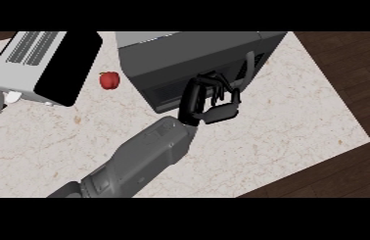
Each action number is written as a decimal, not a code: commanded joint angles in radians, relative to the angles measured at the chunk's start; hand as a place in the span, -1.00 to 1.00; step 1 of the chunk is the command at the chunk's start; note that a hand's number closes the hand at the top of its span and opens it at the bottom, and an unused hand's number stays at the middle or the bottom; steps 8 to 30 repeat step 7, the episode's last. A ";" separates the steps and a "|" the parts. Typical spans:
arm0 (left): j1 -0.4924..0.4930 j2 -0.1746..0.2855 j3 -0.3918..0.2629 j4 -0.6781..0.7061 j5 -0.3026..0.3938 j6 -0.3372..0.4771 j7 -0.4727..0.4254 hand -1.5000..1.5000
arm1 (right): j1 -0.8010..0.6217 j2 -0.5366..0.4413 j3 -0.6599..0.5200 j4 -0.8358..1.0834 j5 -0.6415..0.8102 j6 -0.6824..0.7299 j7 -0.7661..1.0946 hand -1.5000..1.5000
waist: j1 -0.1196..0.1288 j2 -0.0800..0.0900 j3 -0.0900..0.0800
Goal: Pick up the milk, place it into the microwave and close the microwave
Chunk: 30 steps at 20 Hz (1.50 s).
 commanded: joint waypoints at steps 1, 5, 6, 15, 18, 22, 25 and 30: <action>-0.087 0.000 0.040 0.073 0.025 -0.014 0.028 1.00 | -0.017 -0.010 -0.002 0.035 -0.016 0.026 -0.009 -1.00 | -0.005 0.013 -0.002; -0.085 0.000 0.024 0.074 0.034 -0.009 0.013 1.00 | -0.036 -0.028 -0.005 0.057 -0.023 0.033 -0.002 -1.00 | -0.007 0.017 -0.002; -0.086 0.000 0.024 0.078 0.040 -0.004 0.012 1.00 | -0.041 -0.032 -0.006 0.059 -0.033 0.033 0.005 -1.00 | -0.009 0.010 -0.003; -0.101 0.000 0.028 0.080 0.042 -0.009 0.019 1.00 | -0.041 -0.040 -0.011 0.074 -0.026 0.036 0.002 -1.00 | 0.000 0.011 -0.001; -0.101 0.000 0.028 0.080 0.042 -0.009 0.019 1.00 | -0.041 -0.040 -0.011 0.074 -0.026 0.036 0.002 -1.00 | 0.000 0.011 -0.001; -0.101 0.000 0.028 0.080 0.042 -0.009 0.019 1.00 | -0.041 -0.040 -0.011 0.074 -0.026 0.036 0.002 -1.00 | 0.000 0.011 -0.001; -0.101 0.000 0.028 0.080 0.042 -0.009 0.019 1.00 | -0.041 -0.040 -0.011 0.074 -0.026 0.036 0.002 -1.00 | 0.000 0.011 -0.001; -0.101 0.000 0.028 0.080 0.042 -0.009 0.019 1.00 | -0.041 -0.040 -0.011 0.074 -0.026 0.036 0.002 -1.00 | 0.000 0.011 -0.001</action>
